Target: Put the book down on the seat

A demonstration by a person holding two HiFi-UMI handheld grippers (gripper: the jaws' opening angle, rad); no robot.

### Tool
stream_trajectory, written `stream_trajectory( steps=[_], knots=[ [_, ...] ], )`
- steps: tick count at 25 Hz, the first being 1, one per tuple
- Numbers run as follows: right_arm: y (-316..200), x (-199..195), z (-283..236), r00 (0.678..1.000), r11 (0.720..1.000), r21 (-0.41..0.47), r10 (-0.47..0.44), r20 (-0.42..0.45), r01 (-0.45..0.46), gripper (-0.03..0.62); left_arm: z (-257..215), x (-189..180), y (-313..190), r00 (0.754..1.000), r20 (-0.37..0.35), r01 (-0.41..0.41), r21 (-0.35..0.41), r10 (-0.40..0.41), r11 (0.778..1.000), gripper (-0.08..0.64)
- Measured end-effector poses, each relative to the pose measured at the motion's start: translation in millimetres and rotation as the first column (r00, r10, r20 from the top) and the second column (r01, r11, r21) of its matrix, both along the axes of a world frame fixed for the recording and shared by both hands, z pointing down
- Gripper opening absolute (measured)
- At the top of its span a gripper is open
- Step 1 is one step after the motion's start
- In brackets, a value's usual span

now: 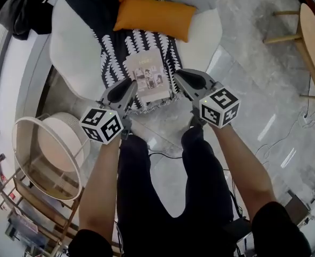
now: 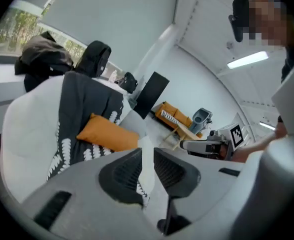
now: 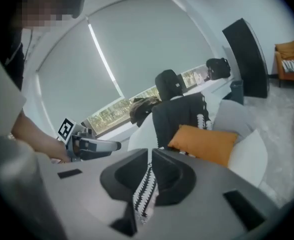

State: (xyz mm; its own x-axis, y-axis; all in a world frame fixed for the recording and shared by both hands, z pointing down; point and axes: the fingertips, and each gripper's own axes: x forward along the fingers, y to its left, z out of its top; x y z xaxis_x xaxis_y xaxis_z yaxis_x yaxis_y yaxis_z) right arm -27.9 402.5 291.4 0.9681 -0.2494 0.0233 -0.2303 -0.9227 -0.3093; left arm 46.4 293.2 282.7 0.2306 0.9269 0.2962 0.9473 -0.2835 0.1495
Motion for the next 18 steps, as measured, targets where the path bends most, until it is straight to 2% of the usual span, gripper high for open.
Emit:
stream_trajectory(
  steps=[5, 9, 13, 18],
  knots=[
    [-6, -66, -126, 0.993, 0.997, -0.082, -0.024, -0.118, 0.015, 0.035, -113, -50, -9, 0.994, -0.083, -0.081, -0.09, 0.074, 0.993, 0.043],
    [-10, -135, -223, 0.972, 0.995, -0.099, -0.002, -0.234, -0.022, 0.034, -191, -104, -25, 0.976, -0.15, -0.173, -0.093, 0.158, 0.981, 0.029],
    [-15, -197, -311, 0.941, 0.99, -0.13, 0.007, -0.339, -0.054, 0.034, -275, -158, -41, 0.946, -0.242, -0.245, -0.102, 0.215, 0.964, 0.026],
    [-16, -284, -396, 0.868, 0.975, -0.201, -0.015, -0.496, -0.098, 0.034, -365, -233, -51, 0.885, -0.379, -0.333, -0.109, 0.271, 0.936, 0.026]
  ],
)
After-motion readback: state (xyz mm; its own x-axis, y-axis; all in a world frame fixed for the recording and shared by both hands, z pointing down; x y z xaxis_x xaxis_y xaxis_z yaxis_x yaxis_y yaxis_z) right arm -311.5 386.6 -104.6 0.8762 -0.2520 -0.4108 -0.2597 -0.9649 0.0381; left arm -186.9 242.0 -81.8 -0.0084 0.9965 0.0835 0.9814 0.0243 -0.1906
